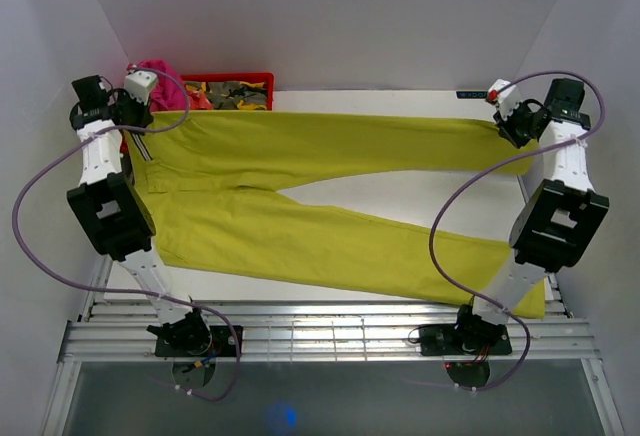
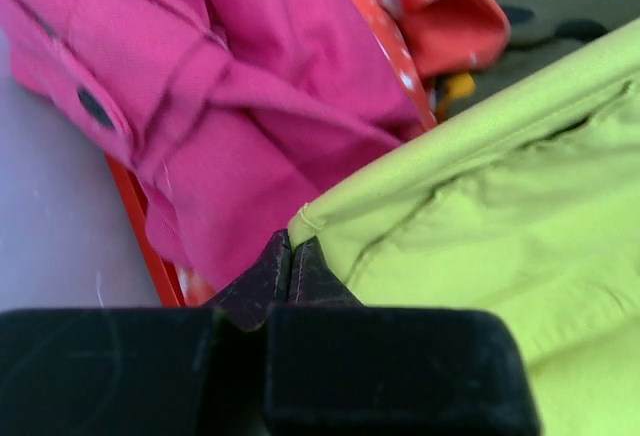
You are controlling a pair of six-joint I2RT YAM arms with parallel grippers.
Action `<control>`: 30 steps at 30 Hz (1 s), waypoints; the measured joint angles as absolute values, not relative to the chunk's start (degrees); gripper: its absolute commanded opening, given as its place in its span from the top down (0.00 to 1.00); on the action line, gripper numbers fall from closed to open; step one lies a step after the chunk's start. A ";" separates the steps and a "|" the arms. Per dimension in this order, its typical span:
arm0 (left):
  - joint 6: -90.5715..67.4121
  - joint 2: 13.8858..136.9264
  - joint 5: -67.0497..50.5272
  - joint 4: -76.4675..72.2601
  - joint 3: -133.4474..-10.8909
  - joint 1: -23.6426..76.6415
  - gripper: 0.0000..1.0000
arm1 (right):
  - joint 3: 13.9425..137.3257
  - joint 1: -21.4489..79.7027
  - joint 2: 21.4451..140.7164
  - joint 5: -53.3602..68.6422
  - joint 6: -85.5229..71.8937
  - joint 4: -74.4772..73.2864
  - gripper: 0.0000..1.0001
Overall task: Fold and stack the trousers
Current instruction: Fold the trousers
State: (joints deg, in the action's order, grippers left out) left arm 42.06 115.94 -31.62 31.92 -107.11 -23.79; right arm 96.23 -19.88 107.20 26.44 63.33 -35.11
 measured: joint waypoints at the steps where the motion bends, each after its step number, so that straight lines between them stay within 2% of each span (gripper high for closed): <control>1: 42.11 113.49 -32.18 30.44 -103.42 -24.34 1.00 | 93.30 -20.45 103.96 26.81 63.81 -34.89 0.92; 9: 51.40 87.22 -39.03 25.61 -74.65 -31.62 1.00 | 74.65 -29.10 81.91 33.78 72.71 -31.81 0.92; 14: 63.88 77.08 -41.28 29.17 -62.63 -35.97 1.00 | 59.64 -34.85 73.08 34.89 86.54 -33.04 0.92; 18: 73.19 76.53 -41.19 35.79 -56.58 -40.03 1.00 | 50.48 -38.13 70.83 34.44 95.44 -35.38 0.92; 22: 81.91 76.64 -40.29 43.22 -52.93 -44.66 1.00 | 46.52 -41.19 68.93 34.30 102.83 -38.44 0.92; 30: 88.07 80.79 -35.38 46.70 -50.26 -47.86 1.00 | 37.26 -44.29 65.08 31.57 111.57 -40.18 0.92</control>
State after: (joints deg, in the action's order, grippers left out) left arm 88.07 80.79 -35.38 46.70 -50.26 -47.86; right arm 37.26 -44.29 65.08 31.57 111.57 -40.18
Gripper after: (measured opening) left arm 0.009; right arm 0.084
